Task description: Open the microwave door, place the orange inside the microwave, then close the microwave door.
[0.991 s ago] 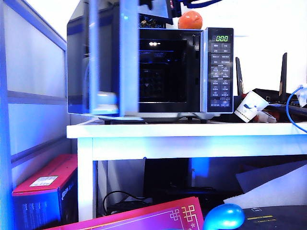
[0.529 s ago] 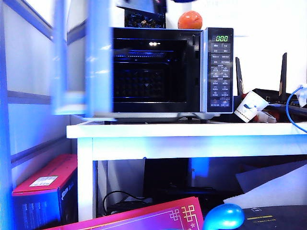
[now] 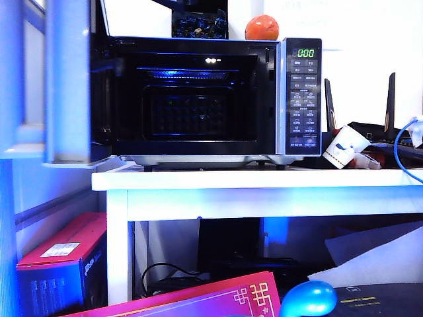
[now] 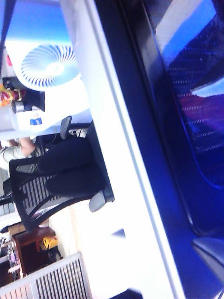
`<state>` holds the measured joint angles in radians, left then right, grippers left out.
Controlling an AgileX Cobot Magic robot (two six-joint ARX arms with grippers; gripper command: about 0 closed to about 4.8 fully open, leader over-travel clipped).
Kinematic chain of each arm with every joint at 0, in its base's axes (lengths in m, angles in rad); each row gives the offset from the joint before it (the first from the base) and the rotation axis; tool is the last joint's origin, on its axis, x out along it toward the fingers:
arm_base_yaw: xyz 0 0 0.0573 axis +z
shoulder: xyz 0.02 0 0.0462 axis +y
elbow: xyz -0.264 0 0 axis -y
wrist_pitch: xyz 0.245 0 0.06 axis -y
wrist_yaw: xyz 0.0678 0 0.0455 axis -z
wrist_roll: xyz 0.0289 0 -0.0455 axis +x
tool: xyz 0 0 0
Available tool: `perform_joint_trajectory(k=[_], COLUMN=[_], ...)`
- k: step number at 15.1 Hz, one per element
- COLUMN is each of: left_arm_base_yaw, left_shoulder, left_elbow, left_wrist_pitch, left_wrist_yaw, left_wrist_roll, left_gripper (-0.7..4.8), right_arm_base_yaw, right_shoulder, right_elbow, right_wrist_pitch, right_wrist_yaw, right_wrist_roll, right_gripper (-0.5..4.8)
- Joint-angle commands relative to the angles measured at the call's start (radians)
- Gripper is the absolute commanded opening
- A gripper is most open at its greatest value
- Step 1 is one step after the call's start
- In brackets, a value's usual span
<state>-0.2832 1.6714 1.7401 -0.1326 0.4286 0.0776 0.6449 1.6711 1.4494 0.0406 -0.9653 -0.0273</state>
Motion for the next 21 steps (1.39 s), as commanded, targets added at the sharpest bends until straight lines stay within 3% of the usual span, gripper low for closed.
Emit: perform_joint_trajectory(k=[1, 7, 9, 13, 17, 20, 21], left_arm_base_yaw=[0.0, 0.0, 0.0, 0.0, 0.0, 0.0, 0.0], left_shoulder=[0.005, 0.077, 0.081, 0.085, 0.085, 0.085, 0.085], left_elbow=[-0.002, -0.006, -0.006, -0.006, -0.006, -0.006, -0.006], left_wrist_pitch=[-0.003, -0.085, -0.092, -0.107, -0.117, -0.117, -0.117], left_wrist_yaw=[0.066, 0.111, 0.112, 0.159, 0.159, 0.159, 0.16], left_wrist_roll=[0.005, 0.048, 0.082, 0.109, 0.11, 0.109, 0.109], left_gripper=[-0.05, -0.05, -0.05, -0.06, -0.05, -0.06, -0.06], right_arm_base_yaw=[0.001, -0.089, -0.153, -0.242, -0.281, -0.318, -0.324], right_shoulder=[-0.005, -0.02, -0.022, -0.029, -0.023, 0.058, 0.087], right_elbow=[0.004, 0.004, 0.004, 0.005, 0.005, 0.132, 0.187], right_wrist_pitch=[0.019, 0.01, 0.015, 0.174, 0.336, 0.294, 0.285], right_wrist_yaw=[-0.005, 0.006, 0.08, 0.358, 0.755, 0.796, 0.824], right_wrist_roll=[0.004, 0.003, 0.0, 0.0, -0.08, -0.09, -0.09], right_gripper=[3.95, 3.94, 3.94, 3.94, 3.95, 4.07, 4.39])
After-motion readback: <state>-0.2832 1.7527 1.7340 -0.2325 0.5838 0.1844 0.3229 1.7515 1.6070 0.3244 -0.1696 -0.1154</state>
